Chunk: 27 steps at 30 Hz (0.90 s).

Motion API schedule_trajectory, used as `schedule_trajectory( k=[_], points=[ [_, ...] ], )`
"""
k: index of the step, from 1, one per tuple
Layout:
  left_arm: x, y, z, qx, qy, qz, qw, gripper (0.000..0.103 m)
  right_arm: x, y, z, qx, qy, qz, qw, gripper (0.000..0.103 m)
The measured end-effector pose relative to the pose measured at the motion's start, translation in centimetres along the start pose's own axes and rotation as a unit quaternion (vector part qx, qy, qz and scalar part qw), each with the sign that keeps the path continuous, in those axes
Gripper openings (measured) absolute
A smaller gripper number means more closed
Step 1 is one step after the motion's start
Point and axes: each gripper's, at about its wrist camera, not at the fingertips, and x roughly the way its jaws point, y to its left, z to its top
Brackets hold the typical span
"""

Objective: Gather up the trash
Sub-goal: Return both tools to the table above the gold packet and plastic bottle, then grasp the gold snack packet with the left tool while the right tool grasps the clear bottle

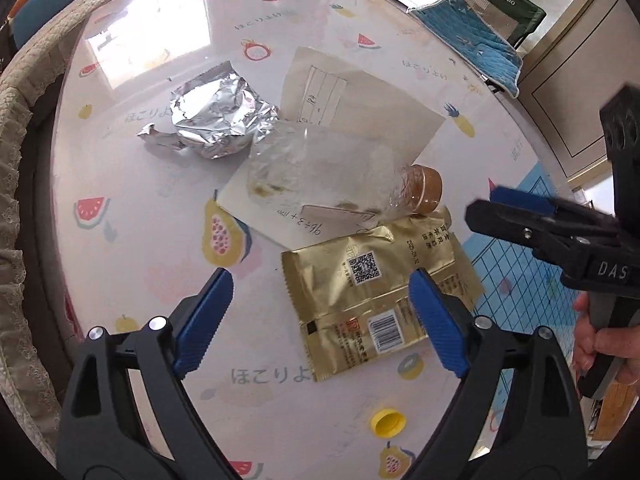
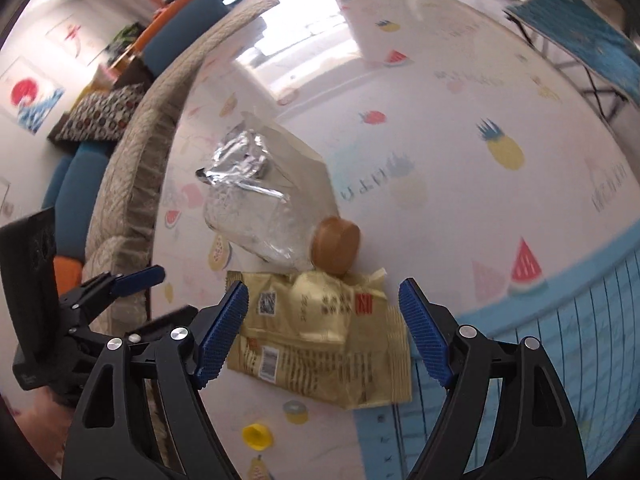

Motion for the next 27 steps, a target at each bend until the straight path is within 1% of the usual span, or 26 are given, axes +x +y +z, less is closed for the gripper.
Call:
schedule_trajectory(
  k=[2, 5, 7, 8, 10, 11, 13, 15, 16, 18, 19, 20, 21, 22, 24, 26, 27],
  points=[
    [0.9, -0.1, 0.4, -0.011, 0.008, -0.005, 0.9999, 0.087, 1.0, 1.1, 1.3, -0.054, 0.007, 0.01, 0.998, 0.078],
    [1.3, 0.7, 1.2, -0.027, 0.008, 0.002, 0.9996, 0.087, 3.4, 2.6, 2.7, -0.126, 0.035, 0.003, 0.991, 0.078],
    [1.4, 1.1, 1.6, -0.029, 0.01, 0.008, 0.9995, 0.087, 4.6, 2.1, 3.7, -0.126, 0.053, 0.021, 0.99, 0.078],
    [1.2, 1.4, 1.8, -0.031, 0.008, 0.009, 0.9995, 0.087, 5.2, 2.1, 4.1, -0.134, 0.062, 0.017, 0.989, 0.078],
    [0.9, 1.8, 1.9, -0.028, 0.009, 0.023, 0.9993, 0.087, 5.8, 2.3, 4.4, -0.159, 0.08, 0.02, 0.984, 0.078],
    [0.4, 2.3, 1.7, -0.035, 0.008, 0.028, 0.999, 0.087, 5.9, 2.7, 4.5, -0.176, 0.085, 0.016, 0.98, 0.078],
    [-0.2, 3.3, 0.8, -0.051, 0.011, 0.032, 0.9981, 0.087, 5.0, 3.7, 4.6, -0.214, 0.077, 0.007, 0.974, 0.078],
    [-0.6, 4.2, -0.2, -0.067, 0.015, 0.028, 0.9973, 0.088, 3.8, 4.4, 4.4, -0.234, 0.065, 0.01, 0.97, 0.078],
    [-0.8, 4.6, -1.0, -0.075, 0.018, 0.026, 0.9967, 0.088, 3.1, 5.2, 4.3, -0.253, 0.063, 0.011, 0.965, 0.078],
    [-0.8, 5.3, -1.8, -0.084, 0.024, 0.028, 0.9958, 0.088, 2.1, 6.9, 4.0, -0.31, 0.057, -0.001, 0.949, 0.078],
    [-0.8, 5.6, -2.4, -0.092, 0.025, 0.028, 0.9951, 0.088, 1.5, 7.8, 4.1, -0.333, 0.049, 0.003, 0.942, 0.078],
    [-0.8, 5.9, -2.8, -0.099, 0.027, 0.026, 0.9943, 0.087, 1.2, 8.4, 4.3, -0.346, 0.042, 0.011, 0.937, 0.078],
    [-0.7, 6.2, -3.1, -0.107, 0.029, 0.024, 0.9935, 0.088, 0.9, 9.4, 4.6, -0.368, 0.033, 0.018, 0.929, 0.078],
    [-0.7, 6.5, -3.3, -0.115, 0.028, 0.024, 0.9927, 0.088, 1.3, 10.2, 4.9, -0.386, 0.035, 0.016, 0.922, 0.08],
    [-0.7, 6.8, -3.4, -0.128, 0.025, 0.022, 0.9912, 0.088, 3.6, 11.4, 5.2, -0.413, 0.064, 0.008, 0.909, 0.084],
    [-0.6, 7.1, -3.6, -0.141, 0.023, 0.022, 0.9895, 0.088, 6.5, 11.8, 5.2, -0.431, 0.094, -0.02, 0.897, 0.084],
    [-0.6, 7.1, -3.5, -0.144, 0.022, 0.022, 0.9892, 0.088, 8.4, 11.9, 5.1, -0.441, 0.113, -0.04, 0.89, 0.084]
  ],
)
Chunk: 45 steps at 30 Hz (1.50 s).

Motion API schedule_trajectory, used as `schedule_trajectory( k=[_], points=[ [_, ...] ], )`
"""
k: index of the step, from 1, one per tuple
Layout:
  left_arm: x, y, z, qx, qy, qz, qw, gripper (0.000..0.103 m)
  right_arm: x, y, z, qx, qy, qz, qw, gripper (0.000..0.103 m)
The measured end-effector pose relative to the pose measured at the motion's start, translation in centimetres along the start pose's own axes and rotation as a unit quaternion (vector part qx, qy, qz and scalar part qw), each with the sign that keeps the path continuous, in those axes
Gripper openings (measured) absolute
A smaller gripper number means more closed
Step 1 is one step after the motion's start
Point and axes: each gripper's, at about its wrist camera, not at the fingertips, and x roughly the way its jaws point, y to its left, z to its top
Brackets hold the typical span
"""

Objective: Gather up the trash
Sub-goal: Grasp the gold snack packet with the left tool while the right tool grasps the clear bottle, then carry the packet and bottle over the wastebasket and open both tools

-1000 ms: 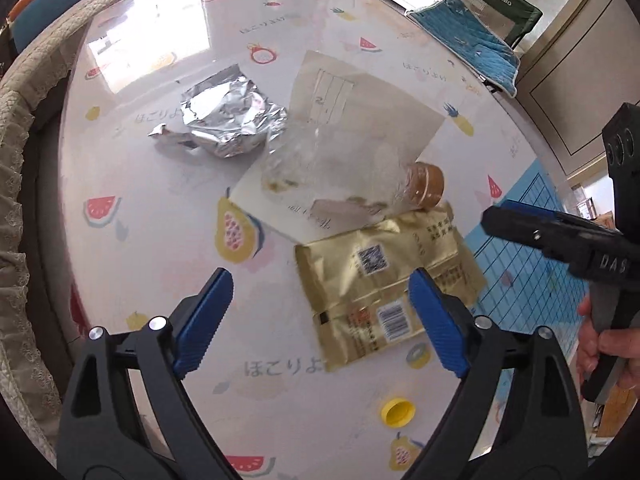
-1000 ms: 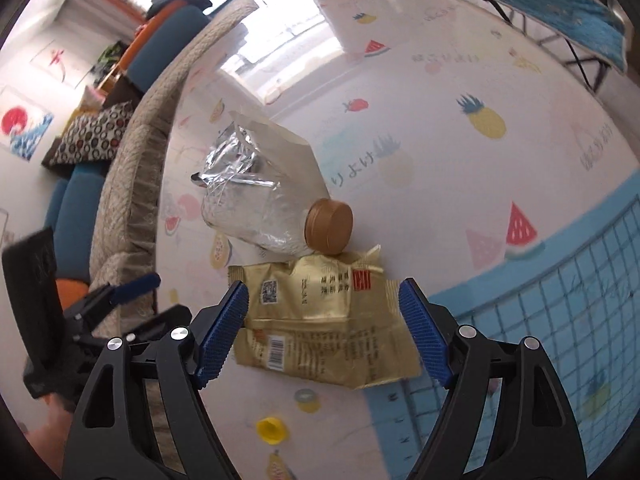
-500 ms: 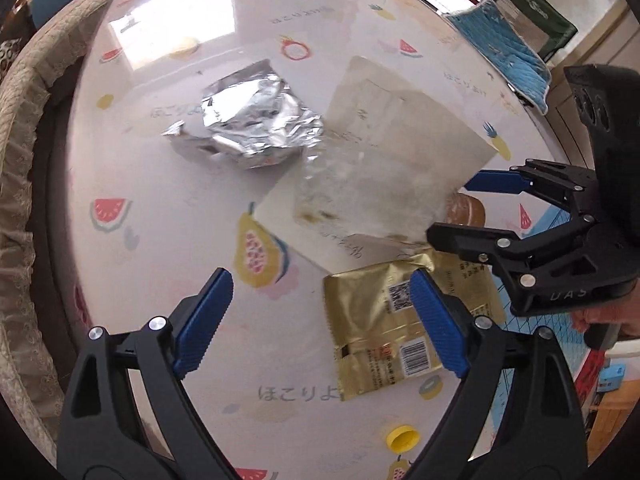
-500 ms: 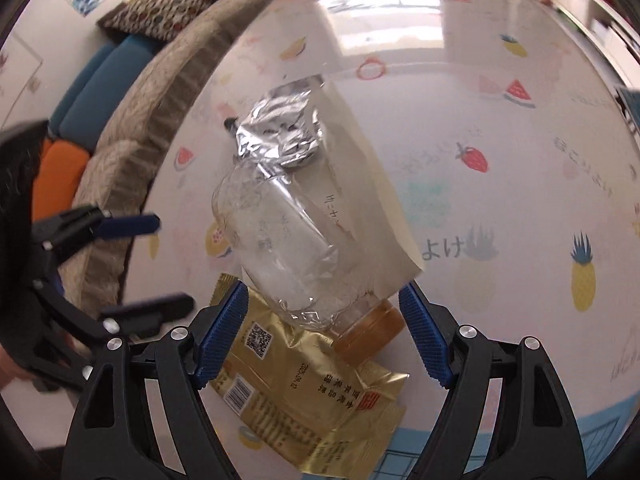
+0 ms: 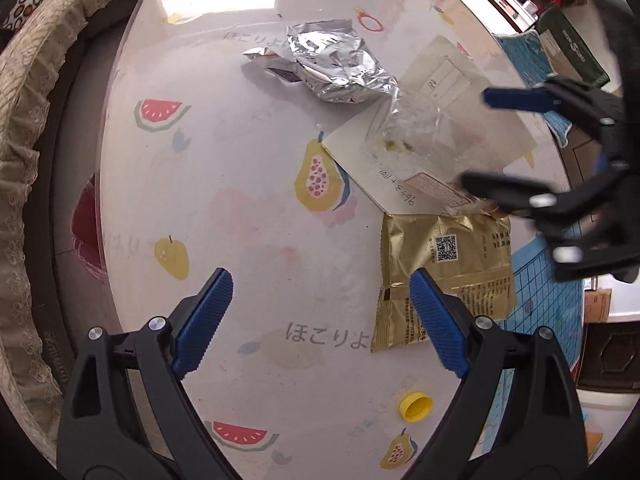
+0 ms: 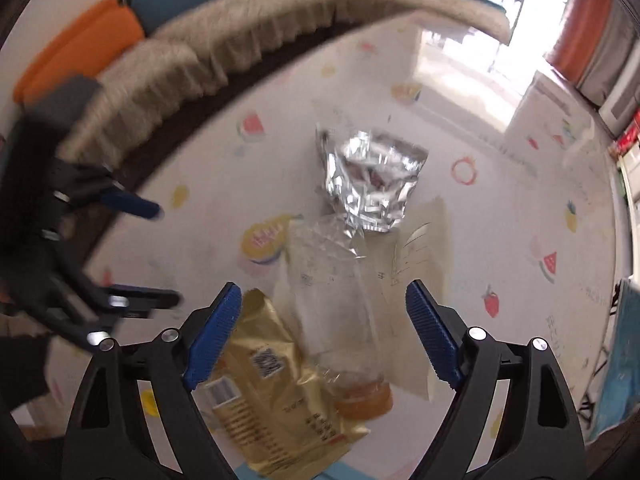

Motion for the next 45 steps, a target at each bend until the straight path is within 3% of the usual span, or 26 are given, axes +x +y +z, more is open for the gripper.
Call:
schedule_trajectory(
  k=[4, 5, 6, 9, 18, 22, 25, 26, 27, 31, 35, 45],
  points=[
    [0.3, -0.2, -0.1, 0.007, -0.001, -0.001, 1.0, 0.089, 3.1, 0.4, 0.4, -0.019, 0.04, -0.006, 0.999, 0.082],
    [0.5, -0.2, -0.3, 0.006, 0.002, -0.001, 1.0, 0.089, 3.5, 0.4, 0.4, -0.019, 0.043, -0.011, 0.999, 0.08],
    [0.8, -0.3, -0.4, 0.004, 0.006, -0.003, 1.0, 0.089, 3.7, 0.5, 0.4, -0.023, 0.045, -0.021, 0.999, 0.069],
    [1.9, -0.8, -0.8, 0.001, 0.019, -0.015, 0.9997, 0.089, 3.7, 0.1, 0.5, -0.007, 0.05, -0.013, 0.999, 0.068],
    [6.3, -5.2, 0.2, 0.05, 0.057, -0.039, 0.9964, 0.093, 0.0, -1.5, -2.2, -0.001, 0.022, -0.042, 0.999, 0.066],
    [6.9, -7.2, 0.2, 0.081, 0.033, -0.022, 0.9959, 0.09, -1.4, -2.4, -3.7, 0.004, 0.018, -0.047, 0.999, 0.066],
    [6.7, -8.5, 0.1, 0.108, 0.016, -0.001, 0.994, 0.055, -2.1, -2.9, -4.4, 0.018, 0.01, -0.046, 0.999, 0.066],
    [6.7, -8.8, 0.1, 0.115, 0.017, 0.001, 0.9933, 0.025, -2.2, -3.3, -4.6, 0.027, 0.007, -0.045, 0.999, 0.066],
    [6.9, -9.1, 0.0, 0.121, 0.028, -0.011, 0.9922, 0.002, -2.2, -3.2, -4.5, 0.032, 0.006, -0.044, 0.999, 0.066],
    [6.7, -10.6, -0.6, 0.148, 0.027, -0.005, 0.9887, 0.0, -2.7, -3.4, -4.9, 0.05, -0.002, -0.043, 0.998, 0.066],
    [4.3, -10.8, -0.8, 0.139, 0.007, -0.022, 0.99, 0.0, -3.4, -3.4, -5.6, 0.057, -0.008, -0.04, 0.998, 0.066],
    [-4.0, -5.7, 0.2, 0.087, -0.04, -0.033, 0.9949, 0.0, -5.4, -1.5, -4.6, 0.073, -0.024, -0.006, 0.997, 0.065]
  ],
)
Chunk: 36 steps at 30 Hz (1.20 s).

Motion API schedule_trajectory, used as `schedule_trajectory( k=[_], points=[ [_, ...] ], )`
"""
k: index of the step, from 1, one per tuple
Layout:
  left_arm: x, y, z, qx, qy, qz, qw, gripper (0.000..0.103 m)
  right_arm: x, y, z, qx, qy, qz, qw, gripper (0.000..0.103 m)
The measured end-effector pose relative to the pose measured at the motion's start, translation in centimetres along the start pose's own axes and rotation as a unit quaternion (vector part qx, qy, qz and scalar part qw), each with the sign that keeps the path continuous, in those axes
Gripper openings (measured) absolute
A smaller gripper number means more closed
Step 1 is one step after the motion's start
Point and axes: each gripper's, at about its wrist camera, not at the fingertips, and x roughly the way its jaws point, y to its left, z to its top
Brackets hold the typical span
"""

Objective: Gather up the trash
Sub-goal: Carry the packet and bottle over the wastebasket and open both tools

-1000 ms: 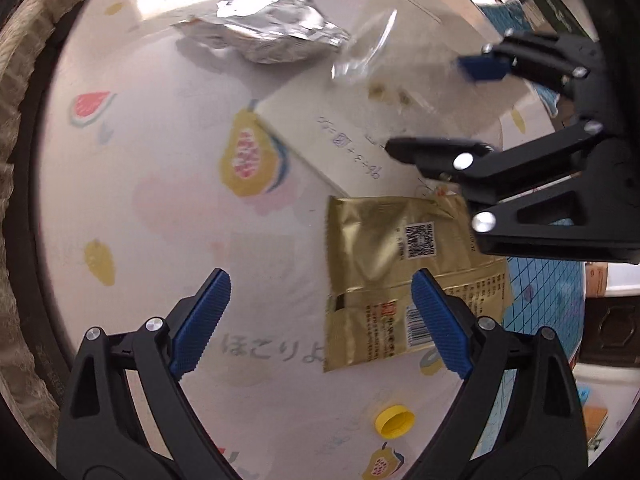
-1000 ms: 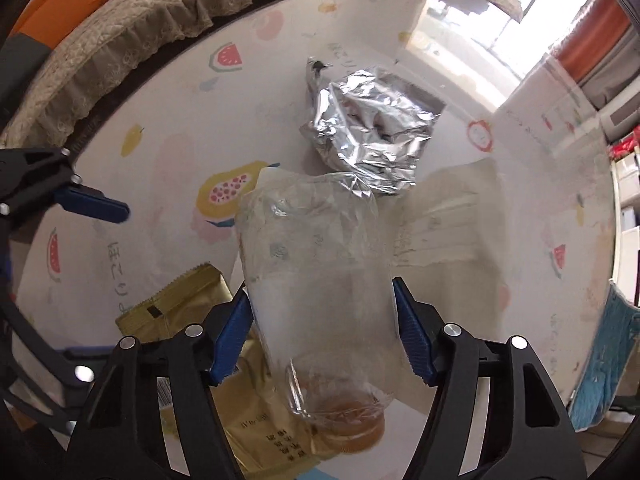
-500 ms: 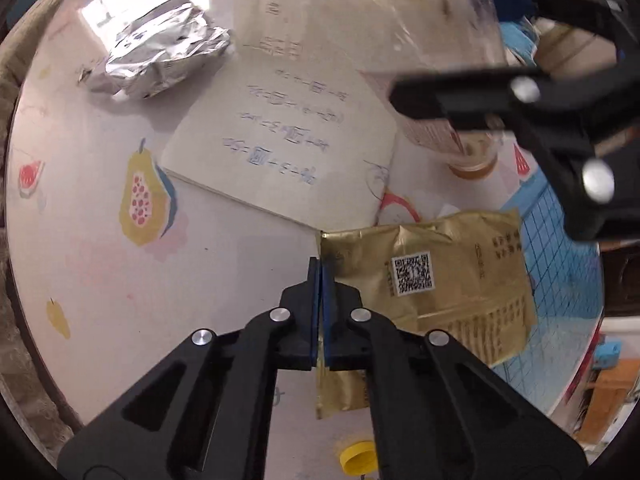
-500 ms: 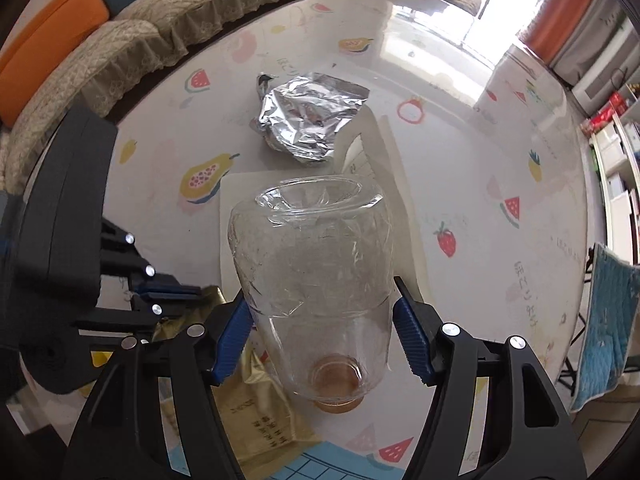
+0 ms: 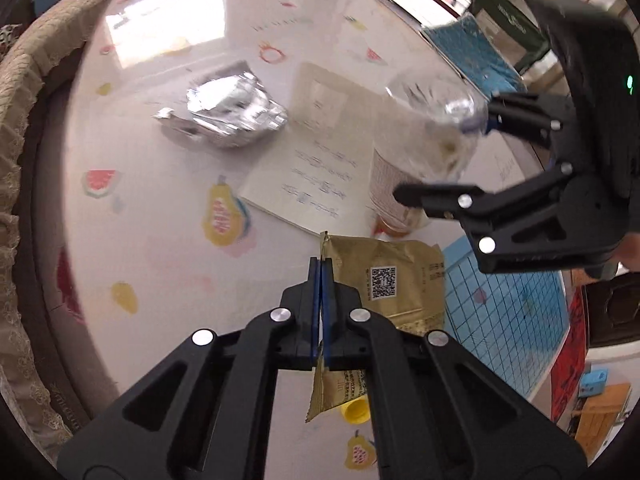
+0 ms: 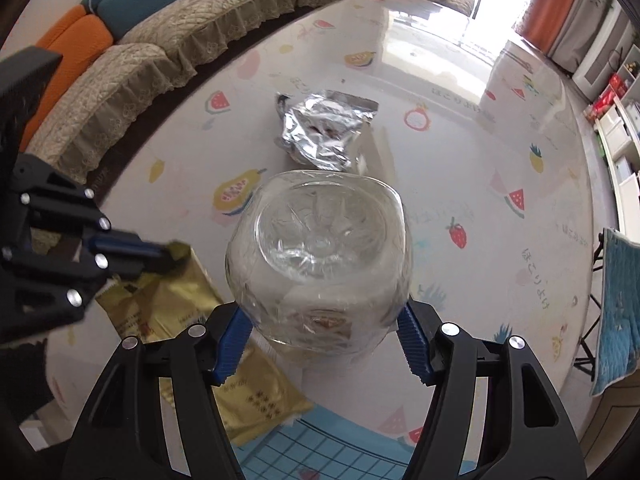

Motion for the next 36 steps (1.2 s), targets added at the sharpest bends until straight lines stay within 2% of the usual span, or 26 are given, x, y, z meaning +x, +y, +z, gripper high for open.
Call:
schedule_trajectory(
  k=[4, 6, 10, 21, 26, 28, 31, 32, 34, 36],
  points=[
    [-3.2, 3.5, -0.1, -0.028, -0.02, 0.004, 0.9994, 0.0, -0.7, 2.2, 2.5, -0.001, -0.013, 0.013, 1.0, 0.065],
    [-5.1, 5.7, -1.2, -0.035, -0.032, 0.013, 0.9988, 0.0, -0.7, 3.4, 3.9, -0.007, -0.017, 0.016, 1.0, 0.065],
    [-7.1, 10.0, -2.1, -0.05, -0.05, 0.022, 0.9973, 0.0, 0.2, 7.2, 7.8, -0.02, -0.024, 0.025, 0.999, 0.065],
    [-12.4, 25.9, -3.2, -0.112, -0.077, 0.067, 0.9884, 0.0, 5.5, 16.9, 19.2, -0.007, -0.04, 0.073, 0.996, 0.065],
    [-11.5, 32.8, -2.5, -0.128, -0.082, 0.084, 0.9847, 0.002, 9.7, 21.5, 24.6, -0.001, -0.038, 0.088, 0.995, 0.065],
    [-10.1, 35.1, -2.1, -0.116, -0.079, 0.109, 0.9842, 0.002, 11.5, 22.5, 26.1, 0.007, -0.031, 0.091, 0.995, 0.065],
    [-7.9, 38.1, -2.0, -0.116, -0.079, 0.102, 0.9848, 0.004, 14.3, 23.3, 27.4, 0.022, -0.018, 0.093, 0.995, 0.065],
    [-6.4, 39.3, -2.0, -0.123, -0.072, 0.095, 0.9852, 0.004, 15.1, 23.5, 27.7, 0.031, -0.014, 0.097, 0.995, 0.065],
    [-3.7, 40.8, -2.2, -0.113, -0.049, 0.106, 0.9867, 0.004, 16.5, 23.7, 27.9, 0.044, -0.005, 0.098, 0.994, 0.065],
    [-2.0, 41.8, -2.5, -0.119, -0.045, 0.087, 0.9881, 0.004, 18.2, 24.1, 28.1, 0.055, 0.011, 0.093, 0.994, 0.065]
  ],
)
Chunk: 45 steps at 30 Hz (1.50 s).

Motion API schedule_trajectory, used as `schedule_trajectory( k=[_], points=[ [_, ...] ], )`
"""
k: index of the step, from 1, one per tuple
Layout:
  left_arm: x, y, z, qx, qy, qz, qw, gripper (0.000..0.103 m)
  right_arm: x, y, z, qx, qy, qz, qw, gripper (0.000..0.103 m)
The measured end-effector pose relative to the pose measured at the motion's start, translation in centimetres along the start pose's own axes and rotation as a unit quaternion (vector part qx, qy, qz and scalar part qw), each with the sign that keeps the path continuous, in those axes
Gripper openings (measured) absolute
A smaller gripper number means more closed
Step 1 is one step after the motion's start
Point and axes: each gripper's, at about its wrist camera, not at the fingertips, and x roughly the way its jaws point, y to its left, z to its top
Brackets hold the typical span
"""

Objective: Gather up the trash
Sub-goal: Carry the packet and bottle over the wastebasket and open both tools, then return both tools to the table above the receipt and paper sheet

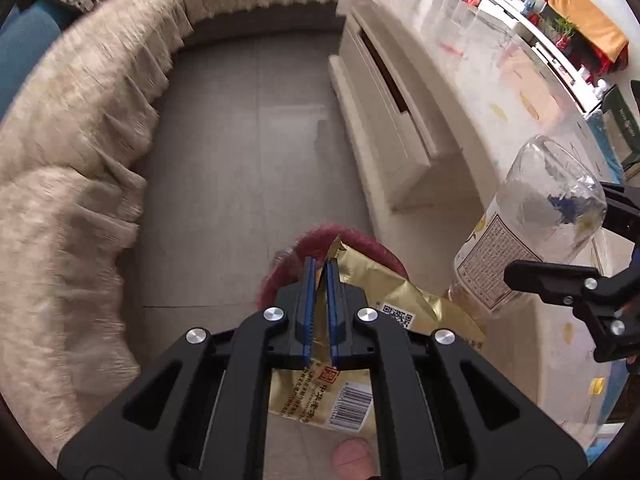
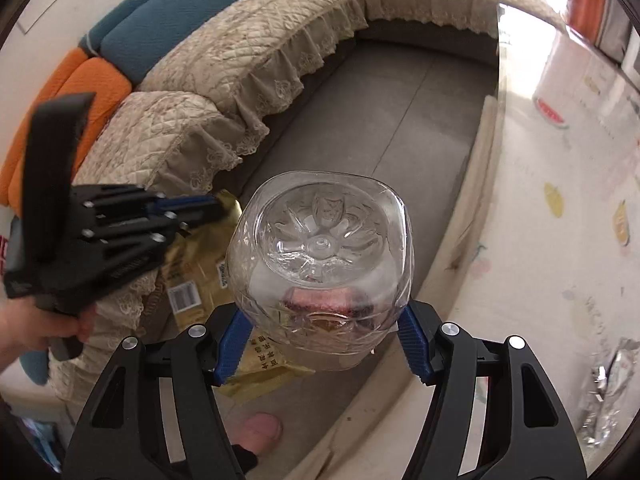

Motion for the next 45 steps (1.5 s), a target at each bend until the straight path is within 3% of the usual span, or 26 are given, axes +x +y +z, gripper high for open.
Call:
schedule_trajectory(
  k=[7, 10, 11, 12, 14, 17, 21, 27, 33, 39, 45],
  points=[
    [4.3, 1.5, -0.5, 0.0, 0.016, 0.001, 0.9999, 0.005, 5.1, 0.1, 0.8, 0.026, 0.046, -0.023, 0.998, 0.065],
    [4.7, 1.6, -0.4, 0.005, 0.019, -0.005, 0.9998, 0.011, 6.5, 0.0, 0.9, 0.035, 0.058, -0.039, 0.997, 0.066],
    [4.8, 1.6, -0.3, 0.011, 0.021, 0.0, 0.9997, 0.024, 6.9, -0.2, 0.9, 0.038, 0.062, -0.039, 0.997, 0.066],
    [4.9, 1.5, -0.4, 0.013, 0.023, -0.001, 0.9997, 0.045, 7.2, -0.3, 0.9, 0.041, 0.064, -0.038, 0.996, 0.067],
    [5.3, 1.6, -0.5, 0.016, 0.029, 0.002, 0.9994, 0.061, 7.9, -0.2, 1.2, 0.044, 0.071, -0.043, 0.996, 0.07],
    [6.4, 1.8, -0.9, 0.009, 0.059, -0.013, 0.9981, 0.061, 8.2, -0.1, 1.3, 0.045, 0.075, -0.044, 0.995, 0.076],
    [5.7, 2.1, -1.3, 0.003, 0.051, -0.001, 0.9987, 0.061, 7.5, -0.3, 1.5, 0.048, 0.067, -0.046, 0.996, 0.077],
    [2.1, 1.9, -1.3, 0.004, 0.027, 0.005, 0.9996, 0.061, 4.1, -0.6, 1.4, 0.046, 0.039, -0.035, 0.998, 0.077],
    [-3.4, -1.0, -1.4, 0.03, 0.004, 0.009, 0.9995, 0.062, -2.2, -0.9, -0.6, 0.032, -0.008, -0.025, 0.999, 0.077],
    [-8.5, -7.9, -0.7, 0.072, -0.023, -0.01, 0.9971, 0.07, -11.1, -5.9, -6.2, 0.058, -0.053, -0.062, 0.995, 0.083],
    [-9.4, -18.5, -1.1, 0.125, -0.023, -0.047, 0.9907, 0.073, -18.1, -13.3, -14.8, 0.122, -0.073, -0.106, 0.984, 0.083]
  ],
)
